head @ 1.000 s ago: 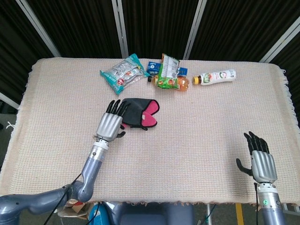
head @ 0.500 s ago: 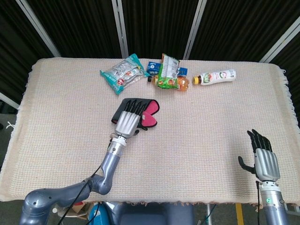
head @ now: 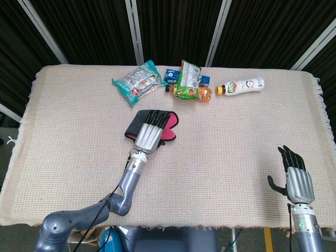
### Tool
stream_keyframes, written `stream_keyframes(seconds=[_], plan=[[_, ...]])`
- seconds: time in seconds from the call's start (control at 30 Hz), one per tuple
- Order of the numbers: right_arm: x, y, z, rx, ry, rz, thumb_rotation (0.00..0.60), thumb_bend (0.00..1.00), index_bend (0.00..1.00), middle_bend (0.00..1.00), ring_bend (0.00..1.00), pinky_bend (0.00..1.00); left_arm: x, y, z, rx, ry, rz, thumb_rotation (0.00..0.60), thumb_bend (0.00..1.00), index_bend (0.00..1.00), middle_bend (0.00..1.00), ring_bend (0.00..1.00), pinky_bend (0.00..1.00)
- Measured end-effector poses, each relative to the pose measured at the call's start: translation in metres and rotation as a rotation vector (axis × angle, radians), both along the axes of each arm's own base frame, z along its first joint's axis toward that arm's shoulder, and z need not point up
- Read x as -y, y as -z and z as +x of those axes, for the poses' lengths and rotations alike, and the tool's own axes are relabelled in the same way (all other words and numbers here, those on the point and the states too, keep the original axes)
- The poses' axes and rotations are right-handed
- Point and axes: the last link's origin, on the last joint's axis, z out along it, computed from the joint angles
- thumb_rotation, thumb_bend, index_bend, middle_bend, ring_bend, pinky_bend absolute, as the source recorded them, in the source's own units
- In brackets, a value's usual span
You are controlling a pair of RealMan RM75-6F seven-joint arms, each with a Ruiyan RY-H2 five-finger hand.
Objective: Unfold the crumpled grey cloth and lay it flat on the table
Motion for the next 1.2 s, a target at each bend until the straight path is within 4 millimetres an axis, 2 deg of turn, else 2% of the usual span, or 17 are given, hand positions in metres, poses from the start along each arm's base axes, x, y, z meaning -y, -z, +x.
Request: stream_keyframes(seconds=[0.27,0.53,0.63,0.73,0.9,1.03,1.2], plan=[[-0.001,0.002,0.000,-0.005,-0.001,0.000,0.600,0.35,0.00,0.00,0.00,0.01,-0.010,-0.016,-0.009,0.028,-0.009,0.041,0.600,0.27,0.10,0.08,0.00,0.00],[0.000,0.002,0.002,-0.010,-0.005,-0.001,0.600,0.35,0.00,0.00,0.00,0.01,-0.012,-0.029,-0.023,0.038,-0.023,0.055,0.600,0.29,0.11,0.08,0.00,0.00],[0.000,0.002,0.002,-0.010,-0.005,-0.001,0.600,0.35,0.00,0.00,0.00,0.01,-0.011,-0.033,-0.027,0.041,-0.022,0.057,0.600,0.30,0.18,0.09,0.00,0.00],[0.000,0.002,0.003,-0.009,-0.006,-0.001,0.600,0.35,0.00,0.00,0.00,0.01,-0.008,-0.036,-0.031,0.050,-0.021,0.051,0.600,0.31,0.37,0.10,0.00,0.00],[-0.001,0.003,0.004,-0.010,-0.011,0.004,0.600,0.35,0.00,0.00,0.00,0.01,-0.004,-0.040,-0.043,0.036,-0.022,0.052,0.600,0.32,0.57,0.13,0.00,0.00],[-0.001,0.003,0.005,-0.010,-0.014,0.004,0.600,0.35,0.00,0.00,0.00,0.01,-0.005,-0.041,-0.043,0.039,-0.030,0.051,0.600,0.33,0.63,0.16,0.00,0.00],[-0.001,0.003,0.005,-0.009,-0.014,0.004,0.600,0.35,0.00,0.00,0.00,0.01,-0.005,-0.042,-0.040,0.042,-0.024,0.053,0.600,0.36,0.61,0.16,0.00,0.00]])
